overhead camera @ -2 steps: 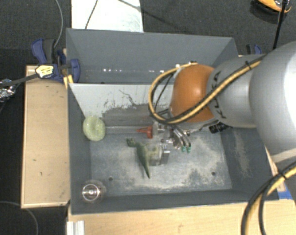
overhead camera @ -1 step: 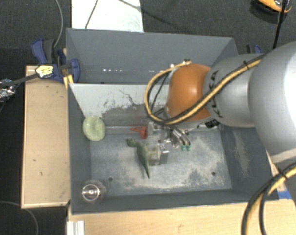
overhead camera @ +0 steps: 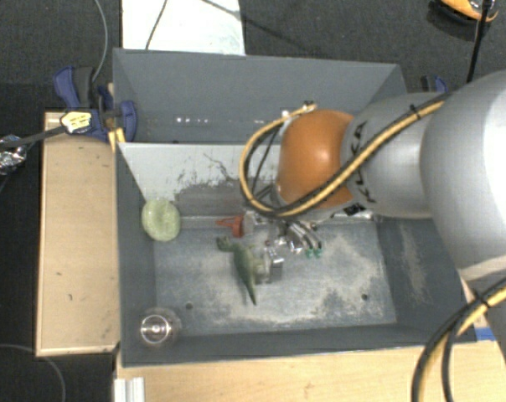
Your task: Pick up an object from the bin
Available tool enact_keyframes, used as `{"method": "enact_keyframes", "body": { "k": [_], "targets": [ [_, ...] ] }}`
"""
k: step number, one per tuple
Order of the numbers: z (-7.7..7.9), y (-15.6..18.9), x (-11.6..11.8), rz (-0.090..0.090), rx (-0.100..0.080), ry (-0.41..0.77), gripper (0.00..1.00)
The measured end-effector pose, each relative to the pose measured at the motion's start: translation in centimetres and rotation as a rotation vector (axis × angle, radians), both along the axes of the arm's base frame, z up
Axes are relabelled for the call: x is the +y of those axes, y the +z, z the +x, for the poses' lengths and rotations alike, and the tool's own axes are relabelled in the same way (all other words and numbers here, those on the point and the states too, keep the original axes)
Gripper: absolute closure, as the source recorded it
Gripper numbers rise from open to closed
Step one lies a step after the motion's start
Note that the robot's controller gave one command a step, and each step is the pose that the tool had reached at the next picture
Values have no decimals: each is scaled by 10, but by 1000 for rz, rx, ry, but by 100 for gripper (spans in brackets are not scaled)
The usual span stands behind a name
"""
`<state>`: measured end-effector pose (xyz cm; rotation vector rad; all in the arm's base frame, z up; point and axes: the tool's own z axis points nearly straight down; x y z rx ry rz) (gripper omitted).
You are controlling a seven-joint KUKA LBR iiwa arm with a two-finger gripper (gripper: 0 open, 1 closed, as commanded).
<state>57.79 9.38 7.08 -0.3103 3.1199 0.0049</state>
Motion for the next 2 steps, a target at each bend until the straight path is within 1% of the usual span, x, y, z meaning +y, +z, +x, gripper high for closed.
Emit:
{"method": "enact_keyframes", "body": {
  "k": [1, 2],
  "targets": [
    [-5, 0, 8, -1, 1, 88, 0],
    [-11, 0, 13, -2, 2, 138, 0]
  ]
}}
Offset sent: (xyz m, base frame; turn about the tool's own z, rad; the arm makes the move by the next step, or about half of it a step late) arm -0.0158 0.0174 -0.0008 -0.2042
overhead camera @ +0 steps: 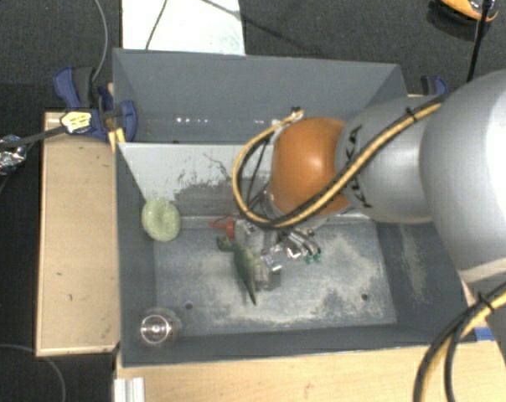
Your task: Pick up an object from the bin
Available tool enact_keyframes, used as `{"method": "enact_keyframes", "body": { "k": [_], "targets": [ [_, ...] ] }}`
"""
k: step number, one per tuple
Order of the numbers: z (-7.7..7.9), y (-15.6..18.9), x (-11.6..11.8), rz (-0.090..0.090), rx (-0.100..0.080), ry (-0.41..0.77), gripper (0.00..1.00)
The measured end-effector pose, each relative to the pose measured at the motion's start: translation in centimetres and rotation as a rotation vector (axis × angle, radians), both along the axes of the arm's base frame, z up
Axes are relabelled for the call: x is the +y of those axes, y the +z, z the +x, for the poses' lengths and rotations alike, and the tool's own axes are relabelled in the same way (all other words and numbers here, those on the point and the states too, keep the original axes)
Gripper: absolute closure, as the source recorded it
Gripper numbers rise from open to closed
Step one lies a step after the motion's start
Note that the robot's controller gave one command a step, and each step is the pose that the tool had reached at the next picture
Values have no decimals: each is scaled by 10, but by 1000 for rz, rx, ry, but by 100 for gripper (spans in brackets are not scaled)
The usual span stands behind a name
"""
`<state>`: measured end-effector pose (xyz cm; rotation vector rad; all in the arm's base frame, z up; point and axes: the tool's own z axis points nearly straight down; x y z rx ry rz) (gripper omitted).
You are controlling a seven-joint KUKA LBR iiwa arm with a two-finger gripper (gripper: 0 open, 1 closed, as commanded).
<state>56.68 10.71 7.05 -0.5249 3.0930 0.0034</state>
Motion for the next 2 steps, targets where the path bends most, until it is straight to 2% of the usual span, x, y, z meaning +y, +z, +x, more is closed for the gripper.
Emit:
{"method": "enact_keyframes", "body": {
  "k": [1, 2],
  "targets": [
    [-2, 0, 4, 0, -3, 254, 100],
    [-2, 0, 4, 0, -3, 254, 100]
  ]
}}
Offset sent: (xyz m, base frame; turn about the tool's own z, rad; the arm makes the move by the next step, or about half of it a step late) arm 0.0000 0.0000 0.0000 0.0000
